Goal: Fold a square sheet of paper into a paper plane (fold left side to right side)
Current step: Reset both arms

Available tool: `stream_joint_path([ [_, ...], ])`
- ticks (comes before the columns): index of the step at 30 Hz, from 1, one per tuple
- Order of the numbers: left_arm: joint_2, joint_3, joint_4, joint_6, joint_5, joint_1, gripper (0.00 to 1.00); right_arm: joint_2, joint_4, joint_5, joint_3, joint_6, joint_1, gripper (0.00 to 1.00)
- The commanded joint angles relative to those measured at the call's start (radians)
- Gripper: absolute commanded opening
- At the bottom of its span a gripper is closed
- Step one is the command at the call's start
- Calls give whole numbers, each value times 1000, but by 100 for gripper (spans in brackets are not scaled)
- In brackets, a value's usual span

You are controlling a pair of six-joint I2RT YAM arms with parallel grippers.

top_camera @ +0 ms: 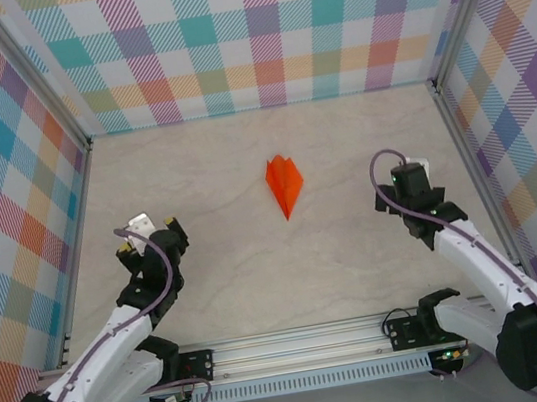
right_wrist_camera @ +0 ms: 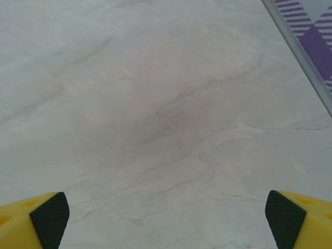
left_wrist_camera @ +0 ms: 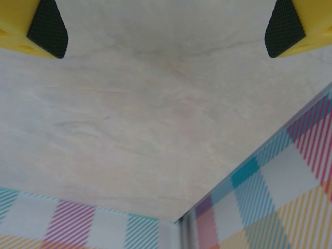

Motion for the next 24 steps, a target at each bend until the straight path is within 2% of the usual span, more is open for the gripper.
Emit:
stream_joint_path([
  [1,68,-6,144,75,54,84,100,-13,369,-19,-149,-95,-67,100],
  [4,151,-47,291,142,65,111,100,59,569,-115,-228,-111,-123,100],
  [6,222,-72,407,169,95,131,100,120,634,-163,-217,-156,-138,100],
  [9,348,-95,602,205,186,164,100,212,779,-236,-210,-219,-143,100],
  [10,378,-76,608,218,222,171,100,249,820,-255,-200,-238,-145,100],
  [13,473,-75,772,245,297,194,100,338,912,-305,-170,-275,-155,100],
  [15,518,-64,813,282,358,203,99,376,862,-367,-122,-277,-171,100],
  [19,704,-110,1074,318,473,224,98,379,864,-470,-123,-302,-176,100],
  [20,725,-106,1096,330,484,224,98,375,874,-487,-132,-302,-177,100],
  [24,711,-25,917,321,487,229,98,385,924,-537,-138,-287,-181,100],
])
